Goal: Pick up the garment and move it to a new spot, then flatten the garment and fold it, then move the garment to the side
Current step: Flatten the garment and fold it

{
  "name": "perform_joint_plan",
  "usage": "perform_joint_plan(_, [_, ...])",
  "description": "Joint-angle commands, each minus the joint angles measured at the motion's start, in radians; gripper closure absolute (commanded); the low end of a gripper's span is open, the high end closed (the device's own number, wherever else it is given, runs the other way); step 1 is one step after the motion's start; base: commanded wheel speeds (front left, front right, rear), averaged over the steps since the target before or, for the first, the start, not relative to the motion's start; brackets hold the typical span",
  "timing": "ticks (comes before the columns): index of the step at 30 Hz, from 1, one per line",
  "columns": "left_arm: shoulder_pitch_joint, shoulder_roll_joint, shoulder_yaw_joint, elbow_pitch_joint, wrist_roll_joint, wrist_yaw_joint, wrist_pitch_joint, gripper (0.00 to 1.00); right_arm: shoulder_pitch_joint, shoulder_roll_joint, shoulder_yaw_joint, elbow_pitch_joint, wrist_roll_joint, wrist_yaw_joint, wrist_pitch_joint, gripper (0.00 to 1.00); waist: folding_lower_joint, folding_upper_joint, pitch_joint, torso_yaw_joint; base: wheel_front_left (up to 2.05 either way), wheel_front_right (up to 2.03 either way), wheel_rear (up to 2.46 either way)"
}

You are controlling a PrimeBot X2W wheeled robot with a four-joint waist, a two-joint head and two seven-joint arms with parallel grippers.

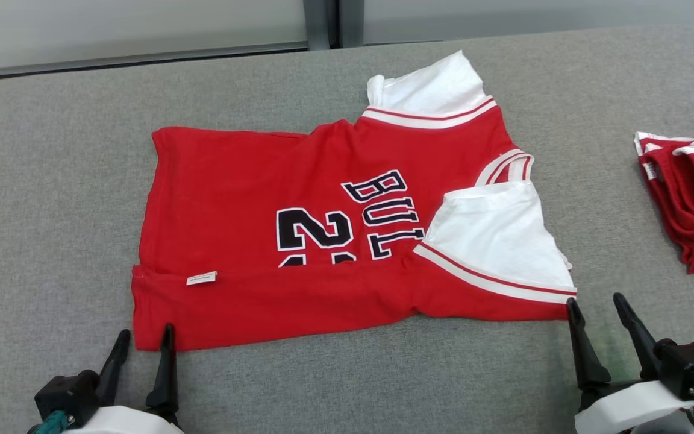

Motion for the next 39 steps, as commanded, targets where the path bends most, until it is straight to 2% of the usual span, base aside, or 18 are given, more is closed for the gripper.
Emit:
perform_joint_plan(1, [-0.038,-0.002,0.002,0.039,-0.018,-0.015,0.003,0.00,-0.027,-0.004,-0.001,0.052,0.011,0.000,0.001,0.00,0.0000,0.0000,0.029,0.019,0.00,0.00,0.00])
perform_joint_plan(7, [-0.080,-0.016,-0.009,0.141,-0.057,-0.049,0.032,0.00,-0.080,0.007,0.024,0.164,0.031,0.000,0.000,0.00,0.0000,0.0000,0.053,0.034,0.00,0.00,0.00])
perform_joint_plan(8, [-0.087,-0.020,-0.011,0.152,-0.060,-0.051,0.030,0.00,-0.088,0.011,0.028,0.182,0.043,0.000,0.007,0.27,0.0000,0.0000,0.057,0.035,0.00,0.00,0.00])
perform_joint_plan(9, [-0.093,-0.021,-0.017,0.163,-0.065,-0.057,0.036,0.09,-0.095,0.009,0.030,0.196,0.043,0.000,0.004,0.59,0.0000,0.0000,0.059,0.037,0.00,0.00,0.00])
perform_joint_plan(10, [-0.098,-0.022,-0.021,0.172,-0.068,-0.061,0.036,0.77,-0.100,0.013,0.037,0.207,0.054,0.000,0.004,0.97,0.0000,0.0000,0.060,0.039,0.00,0.00,0.00])
perform_joint_plan(11, [-0.101,-0.020,-0.021,0.178,-0.067,-0.062,0.031,1.00,-0.103,0.014,0.039,0.218,0.060,0.000,0.008,1.00,0.0000,0.0000,0.061,0.041,0.00,0.00,0.00])
perform_joint_plan(13, [-0.108,-0.014,-0.024,0.182,-0.061,-0.064,0.023,1.00,-0.105,0.009,0.036,0.222,0.070,-0.002,-0.002,1.00,0.0000,0.0000,0.059,0.046,0.00,0.00,0.00])
perform_joint_plan(17, [-0.096,0.013,-0.010,0.172,-0.047,-0.041,0.012,1.00,-0.072,0.001,0.024,0.192,0.089,-0.002,-0.022,1.00,0.0000,0.0000,0.041,0.050,0.00,0.00,0.00])
perform_joint_plan(20, [-0.066,0.020,-0.013,0.157,-0.058,-0.048,0.030,1.00,-0.017,0.005,0.007,0.160,0.094,-0.002,-0.022,1.00,0.0000,0.0000,0.002,0.060,0.00,0.00,0.00])
perform_joint_plan(27, [0.070,0.039,-0.014,0.040,-0.083,-0.014,0.122,1.00,0.161,0.034,-0.038,0.071,0.103,-0.002,0.029,1.00,0.0000,0.0000,-0.096,0.073,0.00,0.00,0.00])
perform_joint_plan(32, [0.145,0.048,-0.028,-0.033,-0.097,-0.001,0.188,1.00,0.242,0.048,-0.037,0.030,0.111,-0.002,0.065,1.00,0.0000,0.0000,-0.126,0.076,0.00,0.00,0.00])
perform_joint_plan(33, [0.146,0.049,-0.031,-0.050,-0.094,-0.002,0.190,1.00,0.247,0.049,-0.036,0.021,0.106,-0.002,0.068,0.80,0.0000,0.0000,-0.127,0.074,0.00,0.00,0.00])
perform_joint_plan(34, [0.146,0.045,-0.033,-0.060,-0.100,-0.004,0.195,0.52,0.245,0.049,-0.036,0.010,0.099,-0.001,0.060,0.18,0.0000,0.0000,-0.128,0.070,0.00,0.00,0.00])
perform_joint_plan(35, [0.143,0.043,-0.033,-0.069,-0.103,-0.005,0.193,0.00,0.237,0.047,-0.040,0.005,0.087,-0.001,0.050,0.00,0.0000,0.0000,-0.129,0.066,0.00,0.00,0.00])
perform_joint_plan(39, [0.106,0.033,-0.018,-0.105,-0.082,0.016,0.137,0.00,0.182,0.050,-0.047,-0.026,0.052,0.000,0.003,0.00,0.0000,0.0000,-0.129,0.050,0.00,0.00,0.00])
